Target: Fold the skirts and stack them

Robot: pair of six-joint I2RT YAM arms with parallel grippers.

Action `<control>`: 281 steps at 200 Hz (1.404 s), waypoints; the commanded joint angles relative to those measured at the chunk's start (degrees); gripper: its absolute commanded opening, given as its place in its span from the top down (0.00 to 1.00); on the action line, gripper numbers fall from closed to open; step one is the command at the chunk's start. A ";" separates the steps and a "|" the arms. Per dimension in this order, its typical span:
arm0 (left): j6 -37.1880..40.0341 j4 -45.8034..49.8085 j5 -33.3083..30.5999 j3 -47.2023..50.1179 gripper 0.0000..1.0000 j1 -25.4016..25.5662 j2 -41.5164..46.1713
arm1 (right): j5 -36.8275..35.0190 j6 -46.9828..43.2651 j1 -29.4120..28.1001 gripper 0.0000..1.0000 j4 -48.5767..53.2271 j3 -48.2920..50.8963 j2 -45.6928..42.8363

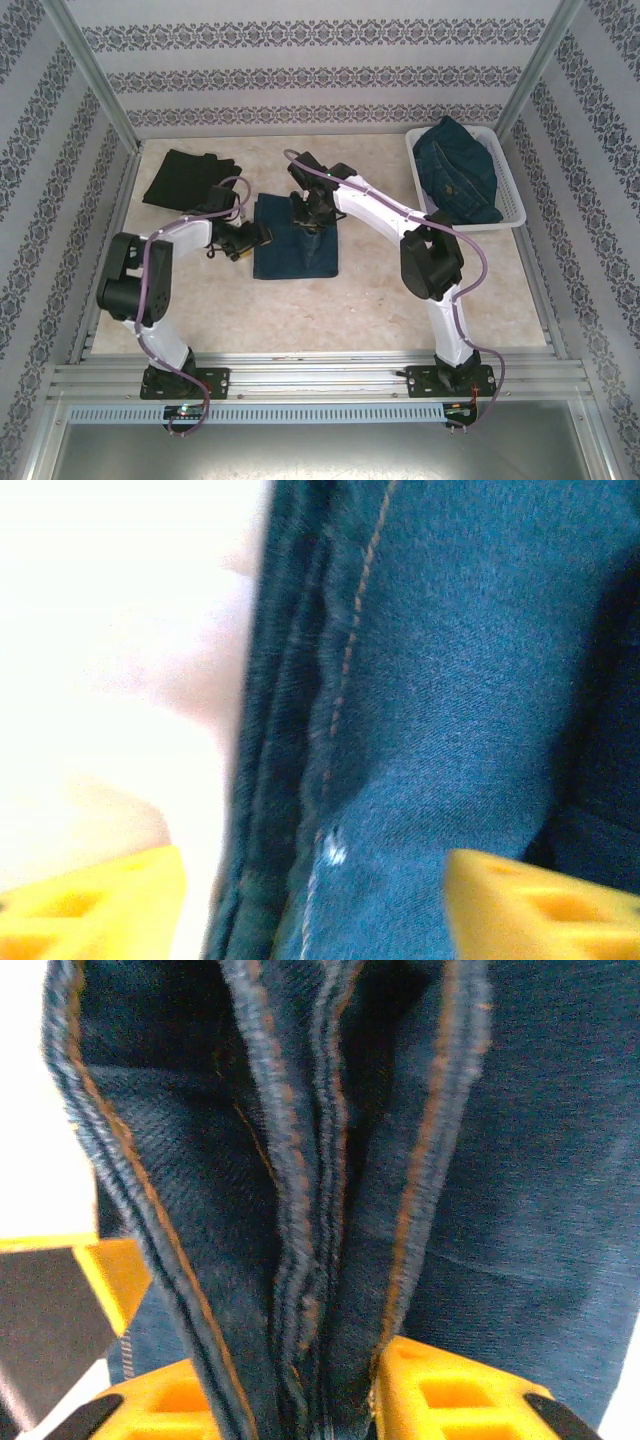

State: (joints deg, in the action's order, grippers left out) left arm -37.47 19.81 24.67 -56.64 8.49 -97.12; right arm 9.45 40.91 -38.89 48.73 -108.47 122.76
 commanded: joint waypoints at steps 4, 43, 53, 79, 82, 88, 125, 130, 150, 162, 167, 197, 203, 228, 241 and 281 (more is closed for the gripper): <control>-4.24 3.45 -10.83 1.69 0.04 -3.19 8.92 | 7.01 4.80 -0.67 0.62 -9.48 0.21 0.30; -5.24 1.60 -13.55 5.68 0.00 -5.33 16.42 | 15.17 9.36 -1.27 0.52 -21.90 3.25 -0.47; -4.79 1.55 -13.46 5.84 0.00 -5.35 17.81 | 15.21 8.60 -1.29 0.50 -23.77 4.19 -1.92; -2.18 3.02 -9.51 3.58 0.00 -4.51 18.57 | 9.77 5.08 0.20 0.39 -28.87 10.56 -8.14; -1.95 3.37 -8.98 3.09 0.00 -4.15 18.51 | 8.92 4.67 0.53 0.36 -29.44 11.54 -8.90; -1.39 3.74 -7.96 2.22 0.00 -3.30 18.22 | 7.64 4.10 1.19 0.32 -30.80 13.19 -10.13; -4.44 -1.42 -4.28 -0.52 0.25 6.01 16.09 | 9.63 1.58 9.37 0.02 -35.97 20.63 -10.89; -5.22 -2.53 -3.69 -0.92 0.31 7.29 15.39 | 12.03 1.35 10.50 0.02 -36.78 20.61 -9.96; -8.16 -7.78 -0.34 -3.00 0.50 11.35 11.37 | 20.02 0.21 13.38 0.06 -36.59 17.20 -4.99; -9.96 -10.44 0.79 -3.97 0.56 13.20 8.52 | 23.45 -0.47 14.08 0.06 -36.17 14.11 -1.66; -10.67 -11.14 1.06 -4.34 0.58 14.03 7.24 | 24.80 -0.72 14.19 0.06 -36.16 12.84 -0.41; -14.63 -13.71 2.40 -4.58 0.63 16.45 0.66 | 30.66 -0.46 14.29 0.06 -36.75 5.81 7.22; -15.34 -13.93 2.13 -3.99 0.65 16.38 -0.28 | 30.41 -0.29 14.21 0.06 -36.48 5.07 8.30; -14.03 -10.28 -1.89 -1.36 0.65 15.10 -1.67 | 27.84 1.36 14.54 0.06 -36.65 6.99 9.58; -12.72 -9.28 -3.73 0.42 0.65 13.82 -1.34 | 26.21 2.58 14.55 0.06 -38.53 11.25 7.85; -2.94 -0.84 -10.08 -0.53 0.60 10.02 -2.35 | 14.20 13.15 12.75 0.05 -45.47 32.17 -4.99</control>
State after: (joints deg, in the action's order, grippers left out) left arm -47.66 10.79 21.50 -56.49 21.08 -98.74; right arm 32.27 45.67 -24.51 6.13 -87.81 125.14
